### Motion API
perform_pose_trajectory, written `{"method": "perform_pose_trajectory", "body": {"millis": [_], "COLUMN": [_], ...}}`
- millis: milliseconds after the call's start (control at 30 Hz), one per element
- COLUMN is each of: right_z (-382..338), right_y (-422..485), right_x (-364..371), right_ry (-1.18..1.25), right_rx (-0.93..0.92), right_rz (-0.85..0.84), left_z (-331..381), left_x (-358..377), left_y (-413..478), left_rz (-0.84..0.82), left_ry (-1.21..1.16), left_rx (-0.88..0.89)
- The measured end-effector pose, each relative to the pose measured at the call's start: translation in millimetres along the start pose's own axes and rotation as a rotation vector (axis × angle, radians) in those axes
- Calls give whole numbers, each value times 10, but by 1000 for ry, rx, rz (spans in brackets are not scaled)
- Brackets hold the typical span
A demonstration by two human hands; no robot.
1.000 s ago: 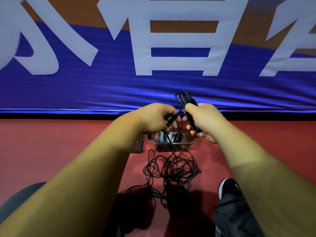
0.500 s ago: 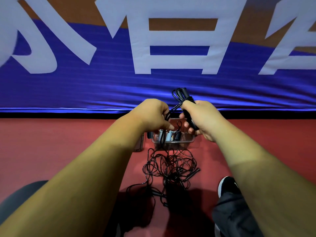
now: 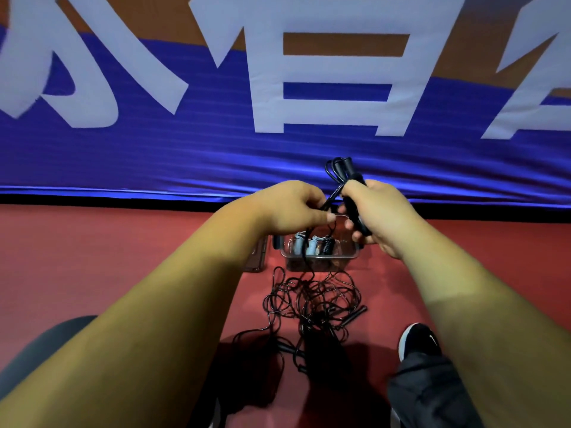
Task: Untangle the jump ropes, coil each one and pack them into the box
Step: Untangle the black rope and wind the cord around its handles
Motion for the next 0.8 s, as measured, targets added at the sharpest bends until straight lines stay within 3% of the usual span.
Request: {"method": "perform_pose_trajectory", "body": {"millis": [100, 233, 400, 567, 800], "right_z": [-8, -18, 4, -8, 0], "right_y": [-30, -42, -36, -101, -135], "right_x": [21, 17, 13, 28, 36], "right_ry": [-60, -157, -124, 74, 91], "right_rx": [-22, -16, 37, 86, 83], "right_rz": [-13, -14, -72, -225, -274], "left_z": [15, 21, -26, -120, -209], "left_x": [-8, -11, 61, 63, 197], "left_y": [-5, 0, 25, 10, 7], "left_rz": [25, 22, -74, -150, -271], "left_ry": [-259, -301, -490, -452, -315], "left_rx": [18, 33, -73, -134, -159]}}
Point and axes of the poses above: each hand's wrist, its own y-axis towards the middle knuckle, its own x-axis out of the palm, z = x × y, the point moved 2 cm from there along y, towards the middle knuckle, and after that the axes turned 1 degree about z, right-handed, at the moved point
